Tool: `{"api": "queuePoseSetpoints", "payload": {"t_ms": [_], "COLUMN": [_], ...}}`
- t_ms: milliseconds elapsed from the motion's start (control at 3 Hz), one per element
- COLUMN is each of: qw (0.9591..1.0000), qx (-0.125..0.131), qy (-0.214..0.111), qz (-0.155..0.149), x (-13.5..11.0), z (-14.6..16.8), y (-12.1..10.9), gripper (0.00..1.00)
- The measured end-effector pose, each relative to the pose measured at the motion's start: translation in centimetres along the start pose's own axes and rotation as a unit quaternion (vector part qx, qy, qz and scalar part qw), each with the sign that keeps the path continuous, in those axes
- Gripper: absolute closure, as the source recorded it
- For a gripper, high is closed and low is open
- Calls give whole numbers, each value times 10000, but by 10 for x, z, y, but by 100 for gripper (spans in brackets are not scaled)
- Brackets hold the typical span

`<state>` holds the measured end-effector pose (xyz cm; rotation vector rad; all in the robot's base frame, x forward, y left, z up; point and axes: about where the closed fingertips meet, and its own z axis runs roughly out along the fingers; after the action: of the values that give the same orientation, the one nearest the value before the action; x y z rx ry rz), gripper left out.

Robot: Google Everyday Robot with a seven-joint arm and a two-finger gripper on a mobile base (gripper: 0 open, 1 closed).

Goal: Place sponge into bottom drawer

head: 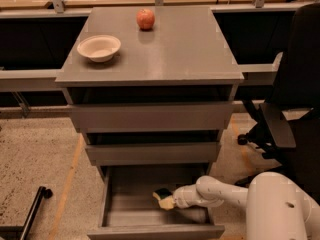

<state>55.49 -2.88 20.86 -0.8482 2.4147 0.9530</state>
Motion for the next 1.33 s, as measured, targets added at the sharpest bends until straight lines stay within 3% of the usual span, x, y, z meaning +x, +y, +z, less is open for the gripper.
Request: {"api": "queuePoseSetpoints", "payload": {"t_ms": [1000, 1333], "qw": [10000, 10000], "qx": [-38, -54], "qy": [-13, -6], "qz": [11, 11], "x": [-1, -1], "z": [5, 6], "y": [-1, 0], "gripper": [14, 0]}}
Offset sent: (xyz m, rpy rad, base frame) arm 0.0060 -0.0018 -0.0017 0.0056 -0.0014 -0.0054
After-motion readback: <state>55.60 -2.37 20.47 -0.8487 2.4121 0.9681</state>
